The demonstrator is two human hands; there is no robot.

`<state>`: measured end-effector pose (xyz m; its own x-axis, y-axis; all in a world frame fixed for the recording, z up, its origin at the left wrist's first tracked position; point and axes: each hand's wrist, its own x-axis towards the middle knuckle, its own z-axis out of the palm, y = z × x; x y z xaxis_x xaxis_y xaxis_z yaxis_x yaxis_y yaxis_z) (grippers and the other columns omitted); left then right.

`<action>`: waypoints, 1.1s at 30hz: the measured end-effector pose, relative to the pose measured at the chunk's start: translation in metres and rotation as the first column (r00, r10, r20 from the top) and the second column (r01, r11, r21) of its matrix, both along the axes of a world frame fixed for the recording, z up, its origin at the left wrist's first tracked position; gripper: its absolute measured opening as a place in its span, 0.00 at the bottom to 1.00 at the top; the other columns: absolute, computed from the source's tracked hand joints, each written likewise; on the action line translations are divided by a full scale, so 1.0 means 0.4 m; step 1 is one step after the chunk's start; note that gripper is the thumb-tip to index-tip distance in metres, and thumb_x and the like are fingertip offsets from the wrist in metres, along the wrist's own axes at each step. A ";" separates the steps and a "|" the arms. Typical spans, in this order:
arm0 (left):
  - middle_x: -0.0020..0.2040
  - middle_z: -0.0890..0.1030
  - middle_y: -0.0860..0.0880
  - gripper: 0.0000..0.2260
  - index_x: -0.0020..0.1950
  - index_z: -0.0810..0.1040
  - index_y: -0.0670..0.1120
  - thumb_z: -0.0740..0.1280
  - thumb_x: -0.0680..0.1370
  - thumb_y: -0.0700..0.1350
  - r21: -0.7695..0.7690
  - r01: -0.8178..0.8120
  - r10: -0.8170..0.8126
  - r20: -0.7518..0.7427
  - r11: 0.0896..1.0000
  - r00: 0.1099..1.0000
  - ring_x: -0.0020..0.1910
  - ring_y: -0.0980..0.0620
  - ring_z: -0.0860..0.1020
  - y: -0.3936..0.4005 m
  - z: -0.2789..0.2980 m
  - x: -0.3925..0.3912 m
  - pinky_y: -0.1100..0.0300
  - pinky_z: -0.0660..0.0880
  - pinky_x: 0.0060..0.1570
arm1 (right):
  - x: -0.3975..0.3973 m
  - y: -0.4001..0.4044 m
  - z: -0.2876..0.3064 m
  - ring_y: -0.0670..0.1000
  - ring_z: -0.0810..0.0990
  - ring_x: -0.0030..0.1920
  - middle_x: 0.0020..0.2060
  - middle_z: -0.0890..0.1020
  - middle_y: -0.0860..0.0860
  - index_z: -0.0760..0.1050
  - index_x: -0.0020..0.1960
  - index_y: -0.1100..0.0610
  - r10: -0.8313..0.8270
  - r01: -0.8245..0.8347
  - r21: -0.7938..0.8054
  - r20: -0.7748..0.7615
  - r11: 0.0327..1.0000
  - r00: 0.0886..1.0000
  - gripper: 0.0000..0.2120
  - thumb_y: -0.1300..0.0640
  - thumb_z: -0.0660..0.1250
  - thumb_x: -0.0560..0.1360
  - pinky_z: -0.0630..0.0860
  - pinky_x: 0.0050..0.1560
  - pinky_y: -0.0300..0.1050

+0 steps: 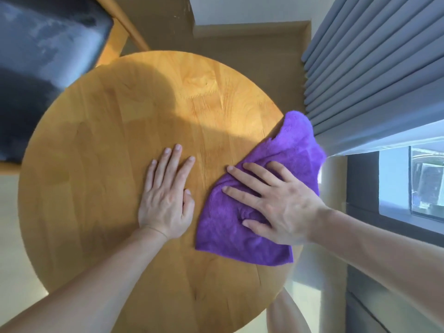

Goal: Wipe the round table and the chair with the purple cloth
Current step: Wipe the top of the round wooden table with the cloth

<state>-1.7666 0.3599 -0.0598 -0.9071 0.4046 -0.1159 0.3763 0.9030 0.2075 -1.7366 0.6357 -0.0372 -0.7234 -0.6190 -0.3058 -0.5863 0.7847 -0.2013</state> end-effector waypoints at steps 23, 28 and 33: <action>0.84 0.56 0.43 0.28 0.81 0.63 0.44 0.54 0.79 0.42 0.063 0.004 -0.006 0.028 0.998 1.000 0.83 0.43 0.53 -0.008 0.003 -0.001 0.40 0.52 0.80 | 0.075 -0.050 0.061 0.56 0.45 0.82 0.83 0.50 0.51 0.70 0.75 0.49 -0.197 0.233 -0.236 0.168 0.943 0.966 0.35 0.52 0.57 0.67 0.48 0.78 0.68; 0.84 0.56 0.43 0.29 0.81 0.63 0.44 0.55 0.78 0.43 0.039 0.006 -0.008 0.050 0.999 0.999 0.83 0.44 0.52 -0.008 0.007 -0.003 0.42 0.49 0.81 | -0.001 -0.117 0.039 0.57 0.40 0.82 0.82 0.43 0.55 0.47 0.83 0.54 -0.824 0.846 -0.103 0.194 0.523 0.533 0.37 0.40 0.51 0.78 0.41 0.78 0.66; 0.84 0.56 0.43 0.30 0.81 0.63 0.44 0.56 0.77 0.42 0.024 0.002 -0.003 0.042 1.000 0.999 0.83 0.44 0.52 -0.006 0.004 -0.005 0.41 0.51 0.80 | -0.107 -0.221 -0.036 0.60 0.44 0.82 0.82 0.46 0.58 0.46 0.83 0.60 -0.687 0.687 -0.022 -0.028 0.726 0.726 0.38 0.40 0.50 0.81 0.43 0.78 0.68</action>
<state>-1.7684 0.3574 -0.0582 -0.9006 0.4101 -0.1442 0.3690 0.8965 0.2453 -1.7794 0.5473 -0.0517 -0.9611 0.0487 -0.2717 0.1065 0.9735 -0.2024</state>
